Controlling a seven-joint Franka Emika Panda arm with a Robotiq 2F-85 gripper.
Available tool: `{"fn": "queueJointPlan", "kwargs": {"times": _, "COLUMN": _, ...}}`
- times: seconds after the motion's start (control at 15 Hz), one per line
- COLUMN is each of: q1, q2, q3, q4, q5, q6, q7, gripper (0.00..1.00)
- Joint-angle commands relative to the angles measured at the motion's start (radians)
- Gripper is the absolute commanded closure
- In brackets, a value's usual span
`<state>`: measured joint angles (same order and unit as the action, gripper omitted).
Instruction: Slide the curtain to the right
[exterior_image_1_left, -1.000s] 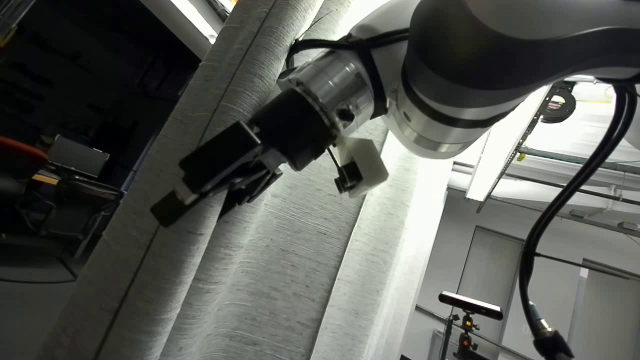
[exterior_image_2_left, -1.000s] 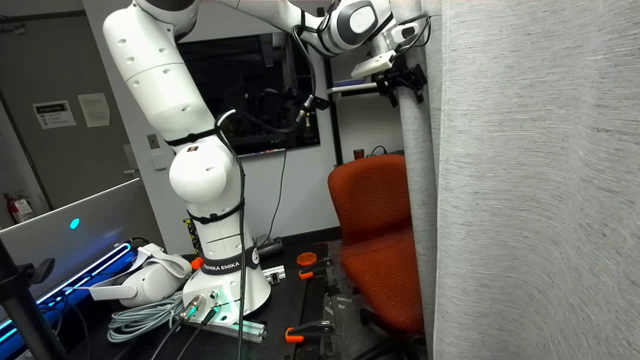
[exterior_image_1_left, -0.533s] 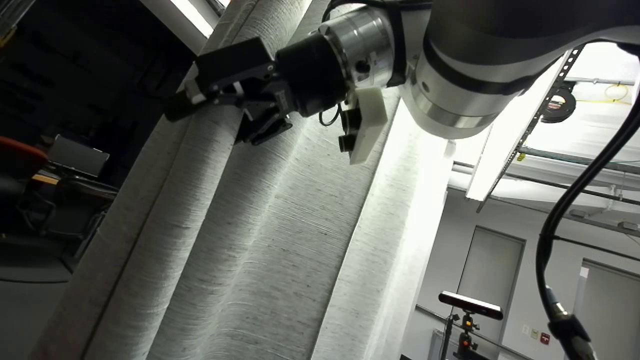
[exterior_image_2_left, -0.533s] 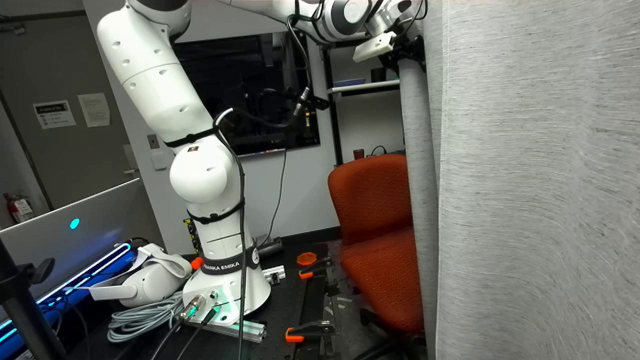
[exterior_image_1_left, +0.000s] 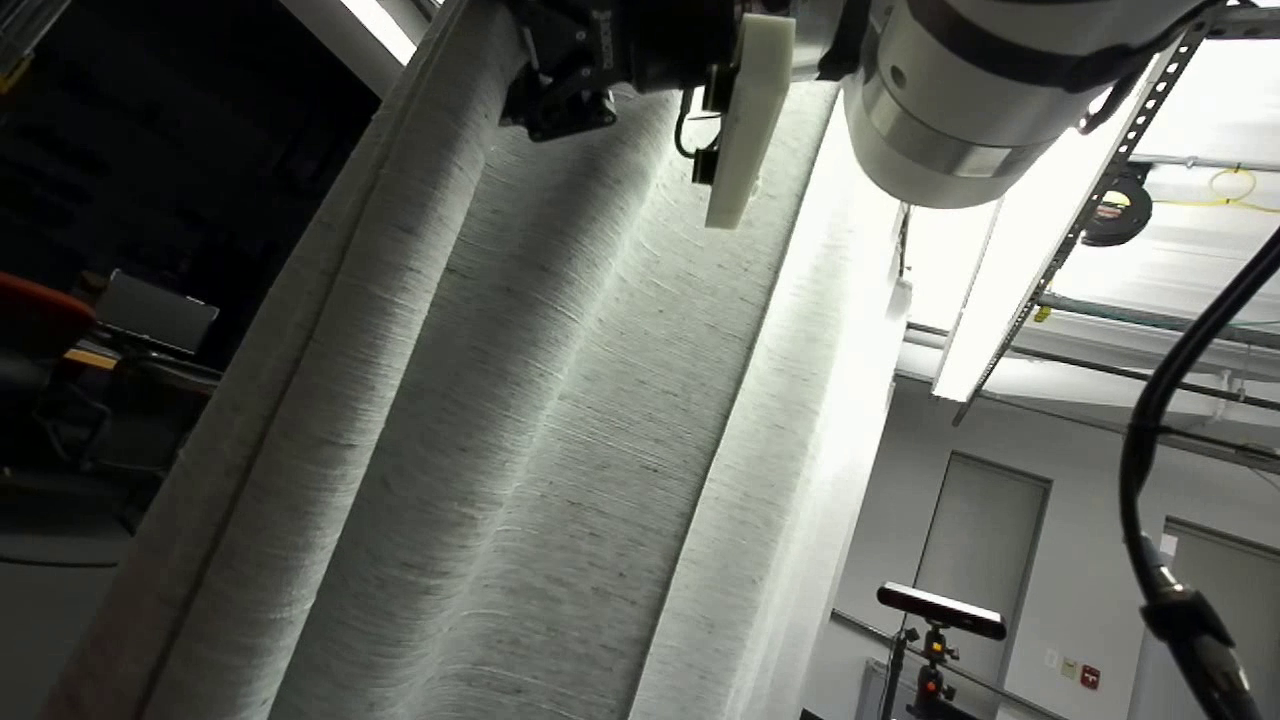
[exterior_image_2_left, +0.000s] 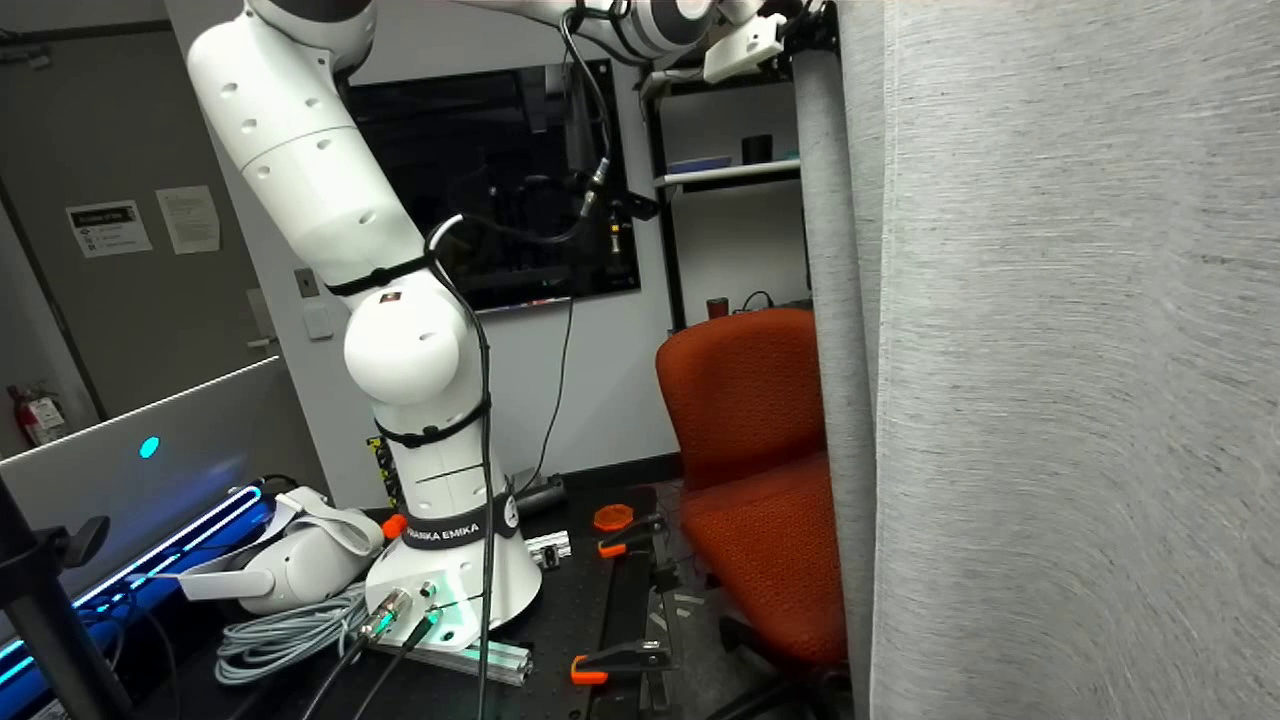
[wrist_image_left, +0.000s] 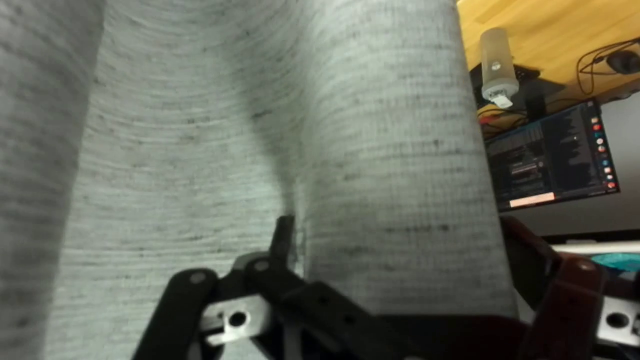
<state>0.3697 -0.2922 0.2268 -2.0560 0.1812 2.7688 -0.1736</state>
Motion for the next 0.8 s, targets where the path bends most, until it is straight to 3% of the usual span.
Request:
{"fn": "queueJointPlan", "kwargs": {"times": 0.0, "q1": 0.031, "q2": 0.022, "q3": -0.010, "q4": 0.041, "q5": 0.039, "q6": 0.062, "q7": -0.024, "gripper": 0.00}}
{"fn": "queueJointPlan", "kwargs": {"times": 0.07, "q1": 0.030, "q2": 0.026, "q3": -0.008, "q4": 0.045, "q5": 0.031, "q6": 0.070, "q7": -0.023, "gripper": 0.02}}
{"fn": "queueJointPlan", "kwargs": {"times": 0.13, "q1": 0.030, "q2": 0.032, "q3": -0.008, "q4": 0.048, "q5": 0.026, "q6": 0.081, "q7": -0.022, "gripper": 0.26}}
{"fn": "queueJointPlan", "kwargs": {"times": 0.27, "q1": 0.023, "q2": 0.043, "q3": -0.007, "q4": 0.054, "q5": 0.018, "q6": 0.091, "q7": -0.014, "gripper": 0.31}}
{"fn": "queueJointPlan", "kwargs": {"times": 0.73, "q1": -0.007, "q2": 0.106, "q3": -0.026, "q4": 0.119, "q5": 0.006, "q6": 0.080, "q7": 0.009, "gripper": 0.85}}
